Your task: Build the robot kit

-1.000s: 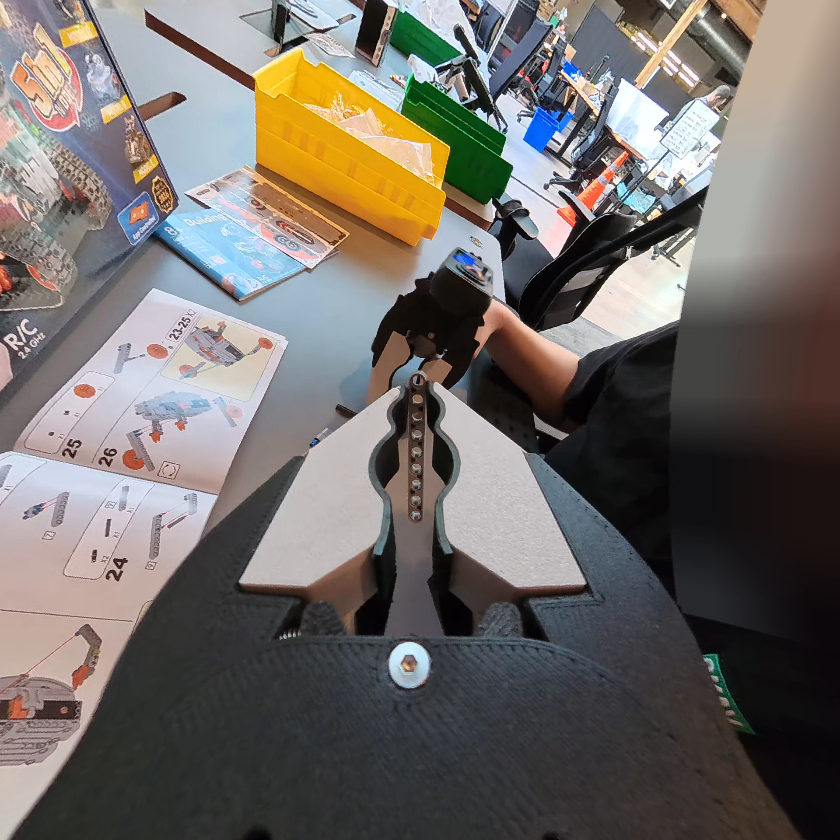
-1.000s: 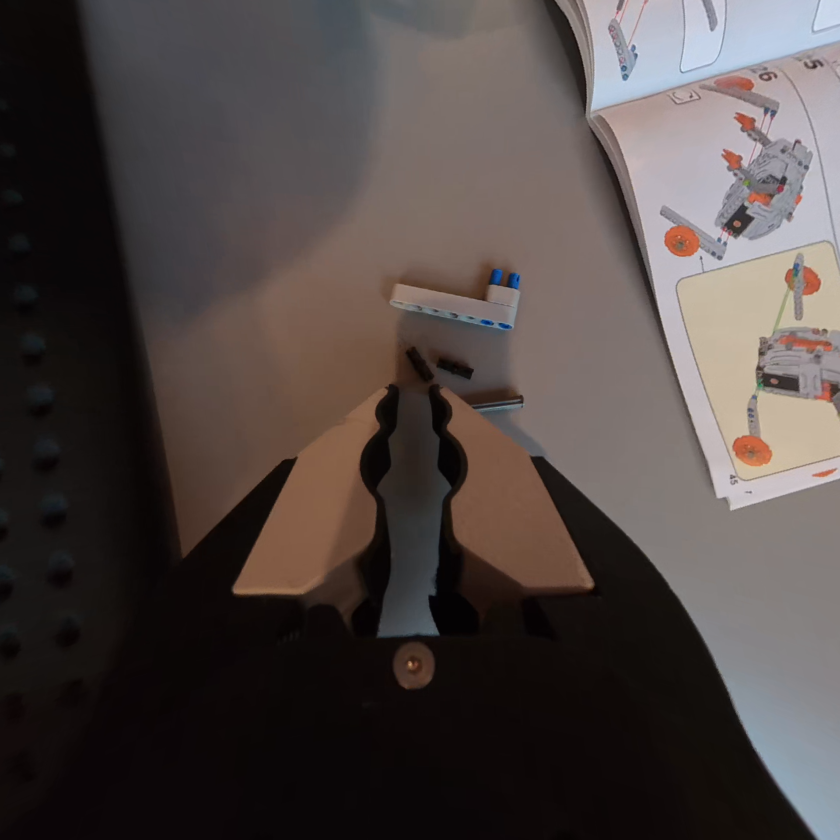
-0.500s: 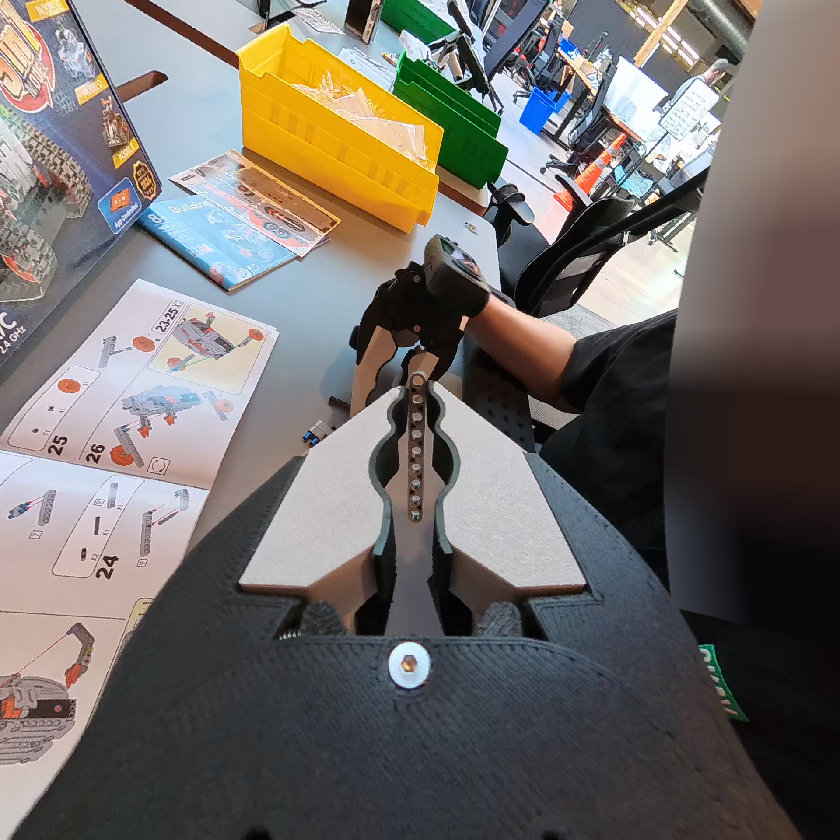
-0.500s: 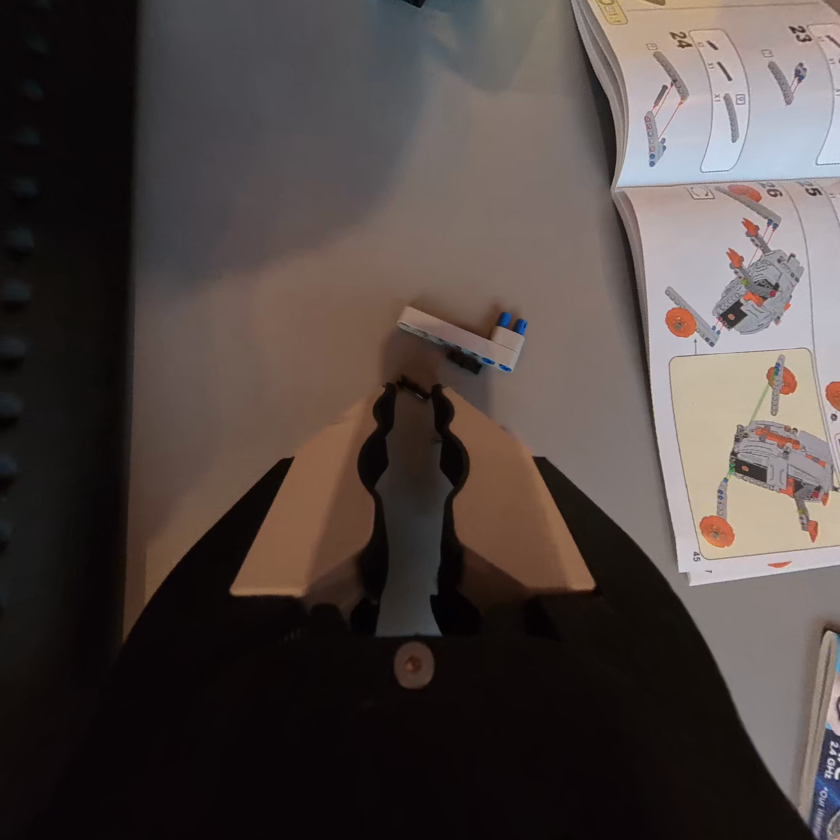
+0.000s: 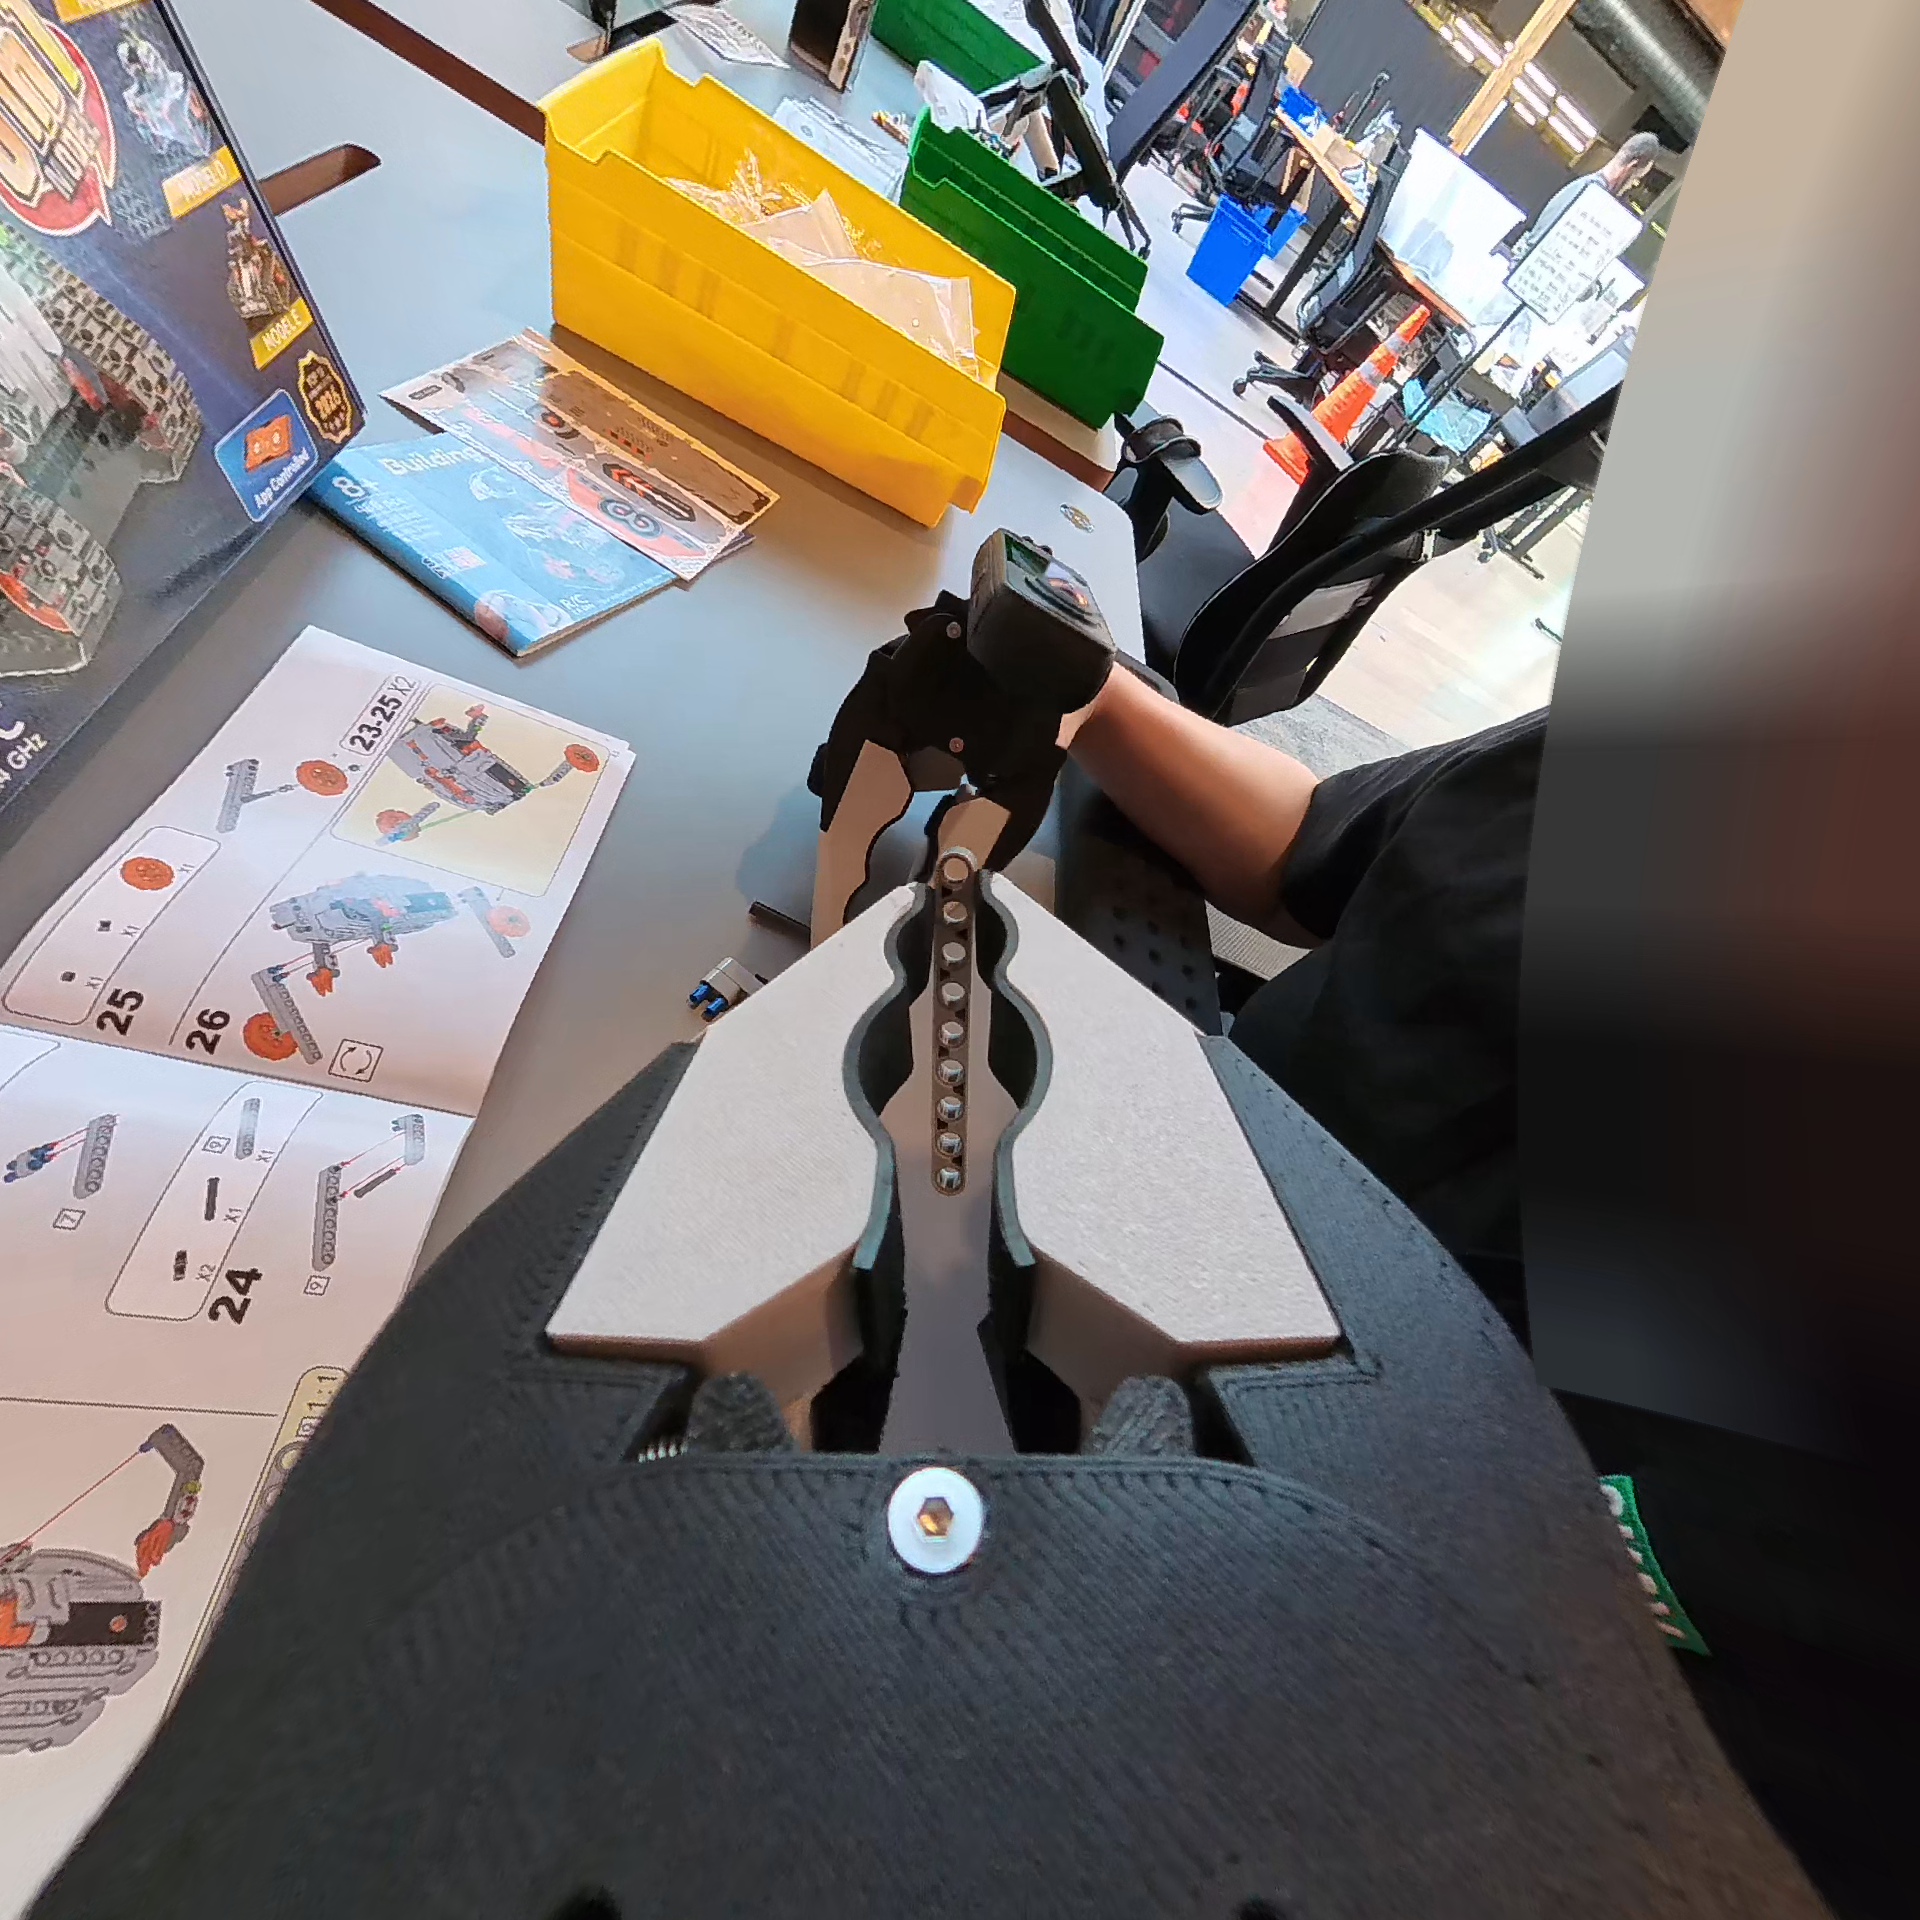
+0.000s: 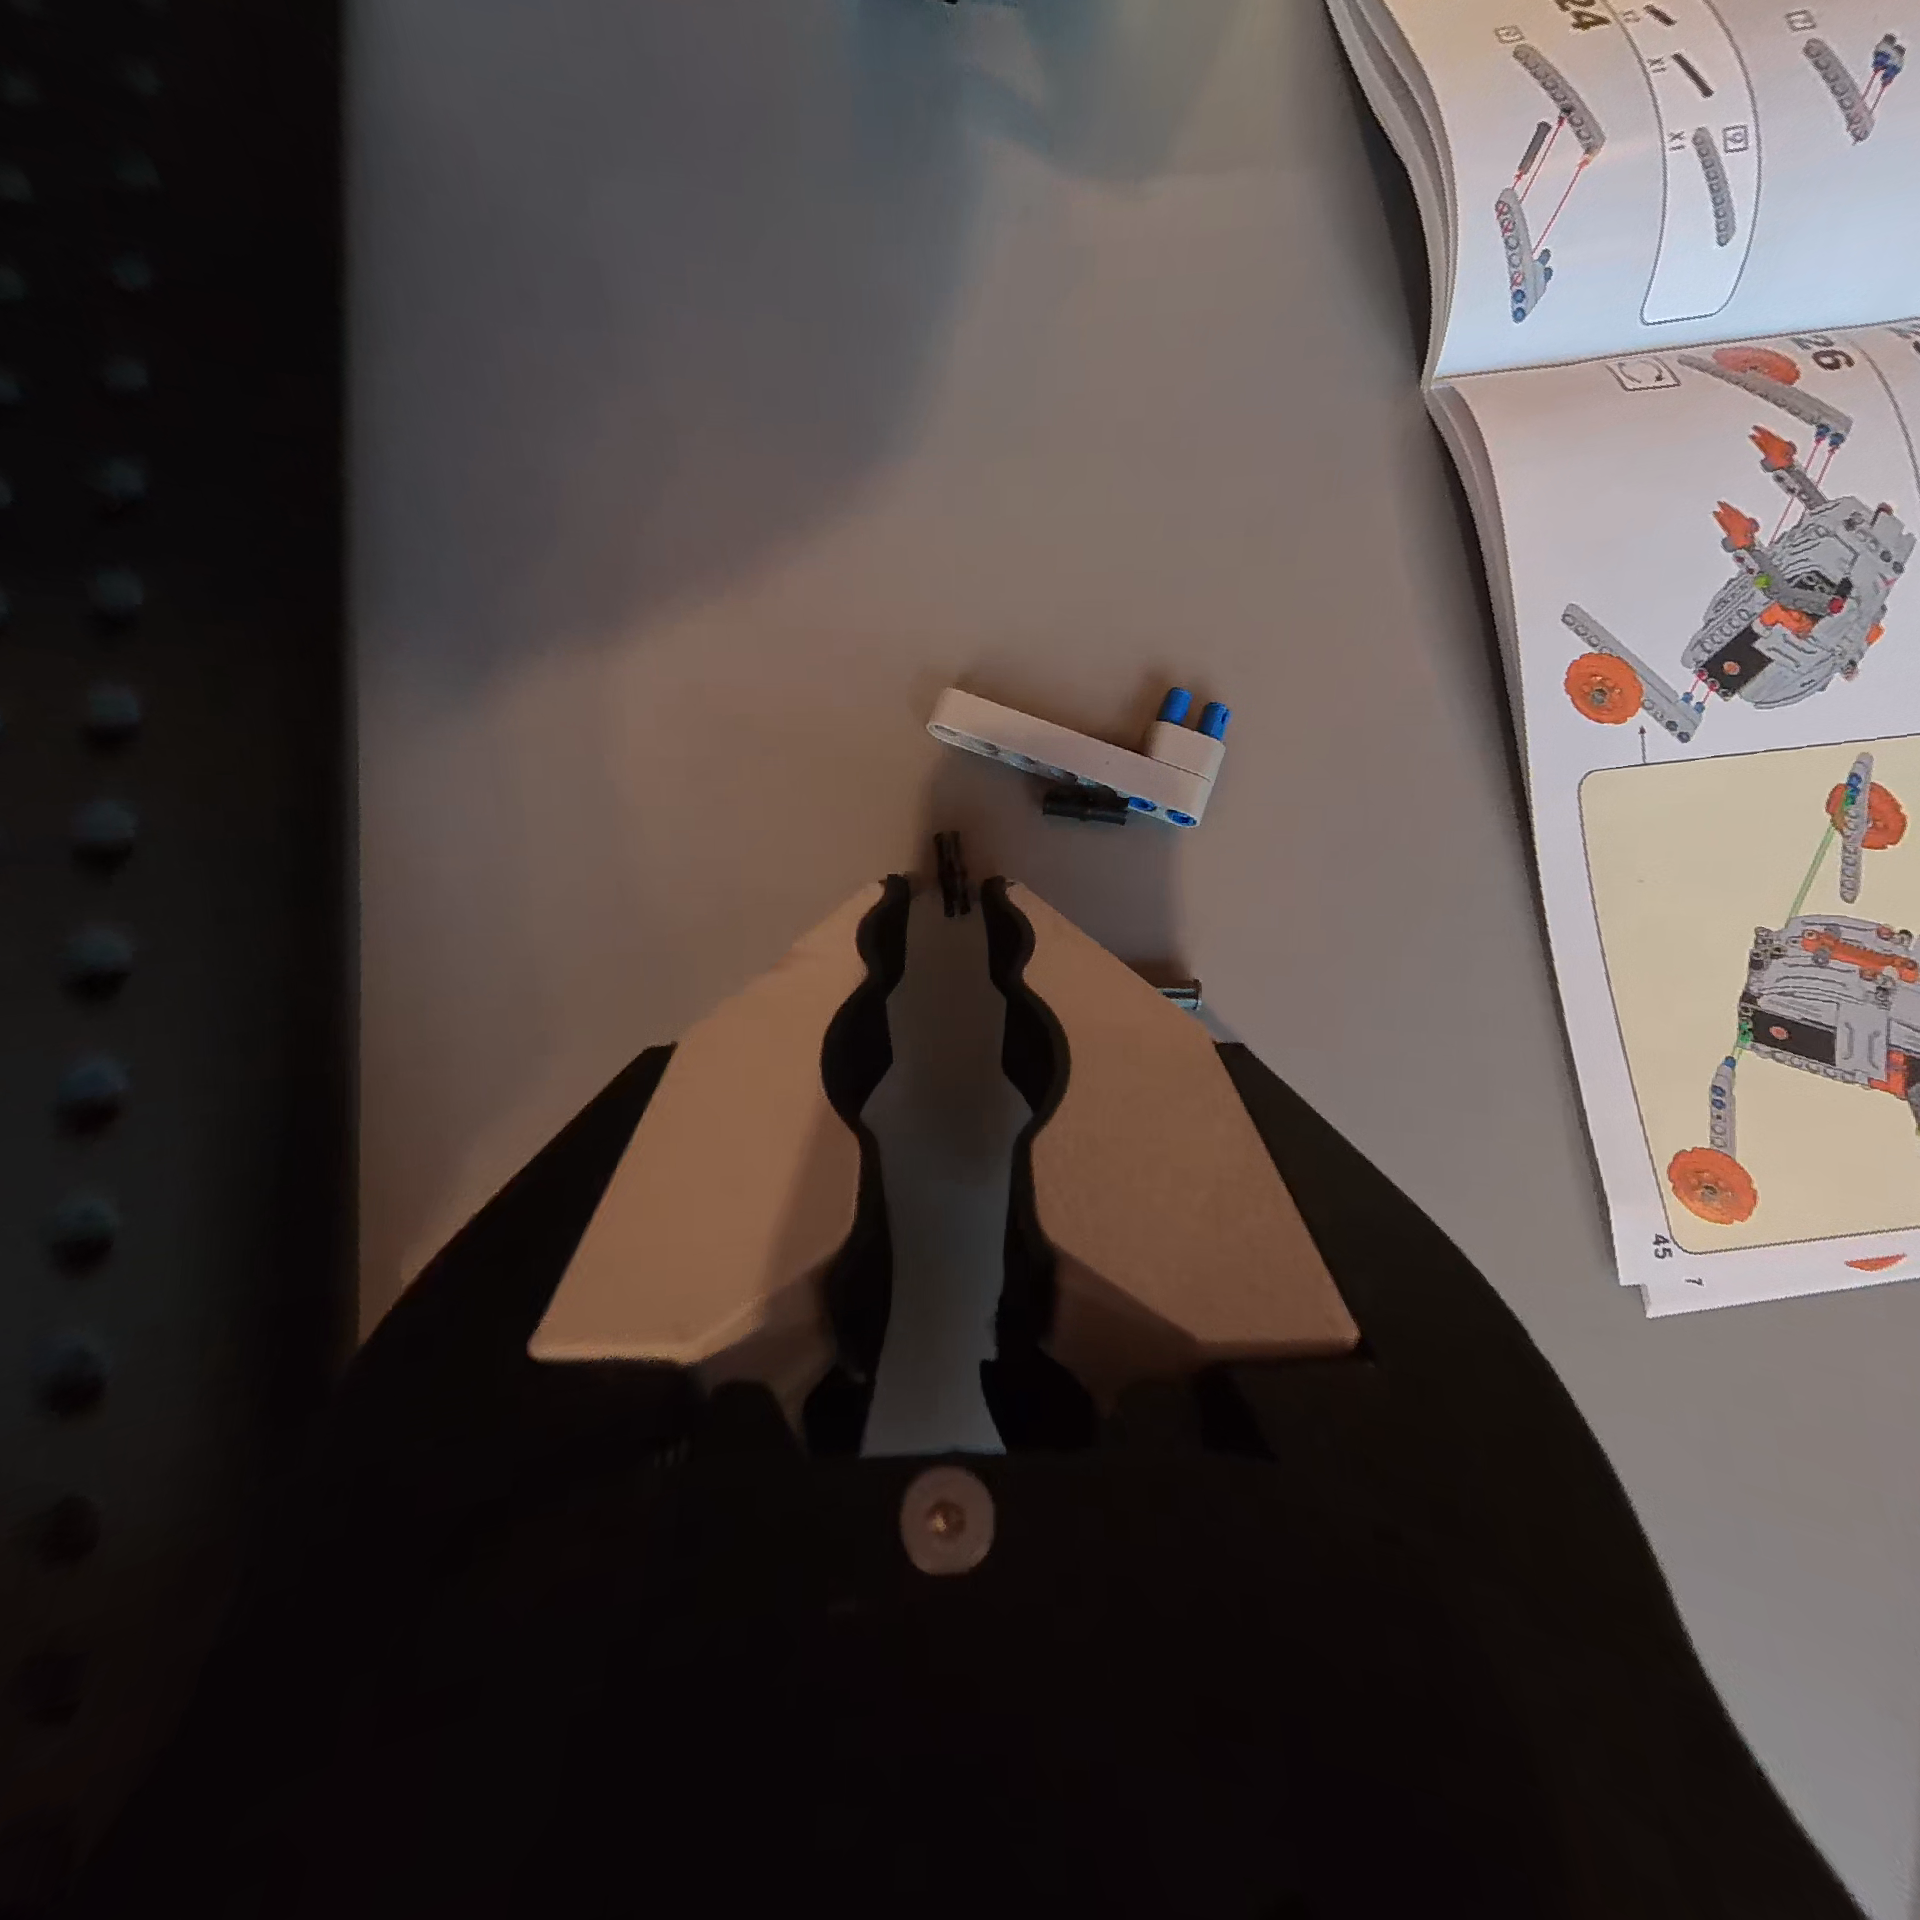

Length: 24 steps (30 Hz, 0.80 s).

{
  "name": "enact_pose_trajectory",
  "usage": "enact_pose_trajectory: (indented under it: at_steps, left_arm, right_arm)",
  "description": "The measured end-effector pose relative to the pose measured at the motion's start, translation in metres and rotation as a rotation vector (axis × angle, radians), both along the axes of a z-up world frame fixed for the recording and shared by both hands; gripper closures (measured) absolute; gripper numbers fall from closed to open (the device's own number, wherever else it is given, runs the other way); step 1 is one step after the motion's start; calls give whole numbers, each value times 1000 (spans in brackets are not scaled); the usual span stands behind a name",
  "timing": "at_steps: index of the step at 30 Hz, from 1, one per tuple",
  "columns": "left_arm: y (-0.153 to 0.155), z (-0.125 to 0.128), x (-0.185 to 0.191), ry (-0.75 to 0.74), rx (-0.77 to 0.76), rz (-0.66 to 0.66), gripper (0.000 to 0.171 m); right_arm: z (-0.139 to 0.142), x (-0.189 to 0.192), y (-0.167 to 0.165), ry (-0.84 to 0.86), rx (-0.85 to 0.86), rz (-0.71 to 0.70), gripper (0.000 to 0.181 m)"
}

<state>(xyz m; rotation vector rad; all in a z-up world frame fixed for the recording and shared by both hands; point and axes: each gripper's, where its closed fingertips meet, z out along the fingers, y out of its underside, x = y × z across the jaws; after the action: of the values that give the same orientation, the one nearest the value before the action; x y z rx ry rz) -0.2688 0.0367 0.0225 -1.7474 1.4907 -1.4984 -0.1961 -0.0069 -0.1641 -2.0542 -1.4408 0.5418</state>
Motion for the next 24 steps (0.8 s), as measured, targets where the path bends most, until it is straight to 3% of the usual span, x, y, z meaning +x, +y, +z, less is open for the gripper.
enact_pose_trajectory:
  at_steps: [11,17,24]
  left_arm:
    - [16,-9,2,16,-71,57,166]
    - [23,0,-1,-23,-150,74,166]
    - [28,25,-10,-132,-223,83,167]
  right_arm:
    - [-1,1,3,-2,-7,-47,177]
    - [0,2,3,-54,62,-25,178]
    - [53,-3,19,153,228,-127,179]
